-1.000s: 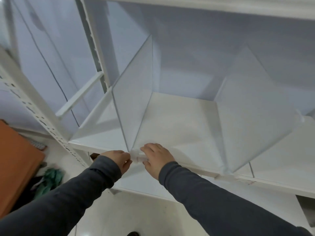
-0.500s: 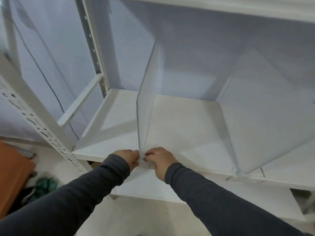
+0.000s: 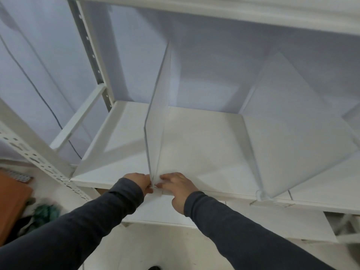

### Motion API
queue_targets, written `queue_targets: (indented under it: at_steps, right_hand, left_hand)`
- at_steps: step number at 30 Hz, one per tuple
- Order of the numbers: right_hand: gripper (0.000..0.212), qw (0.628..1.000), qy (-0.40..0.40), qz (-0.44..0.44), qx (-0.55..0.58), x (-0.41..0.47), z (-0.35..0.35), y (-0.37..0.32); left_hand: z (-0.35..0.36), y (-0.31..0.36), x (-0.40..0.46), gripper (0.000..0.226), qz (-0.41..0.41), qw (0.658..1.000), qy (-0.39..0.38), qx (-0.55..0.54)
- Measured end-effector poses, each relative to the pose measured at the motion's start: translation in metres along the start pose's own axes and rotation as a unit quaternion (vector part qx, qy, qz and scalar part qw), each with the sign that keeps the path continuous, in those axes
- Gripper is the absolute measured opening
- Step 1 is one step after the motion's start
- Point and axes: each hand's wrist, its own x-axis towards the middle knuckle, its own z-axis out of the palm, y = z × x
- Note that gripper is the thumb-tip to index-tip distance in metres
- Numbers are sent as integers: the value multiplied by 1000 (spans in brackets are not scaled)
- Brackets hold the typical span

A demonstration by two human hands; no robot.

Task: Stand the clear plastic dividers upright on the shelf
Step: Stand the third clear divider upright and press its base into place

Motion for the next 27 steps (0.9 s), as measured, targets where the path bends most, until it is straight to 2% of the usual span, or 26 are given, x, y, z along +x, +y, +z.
queue_targets:
  at_steps: [13,24,27]
  right_hand:
    - [79,999,-7,31,12,-19,-9,31]
    - [81,999,-38,9,-12,-26,-3,41]
    - [80,999,-44,3,-23,-25,-1,44]
  left_hand:
    - [-4,41,3,36,18,1000,-1,0]
    - [-10,51,-2,40,-22,999,-23,1]
    - [-7,52,-8,43,-42,999,-6,21]
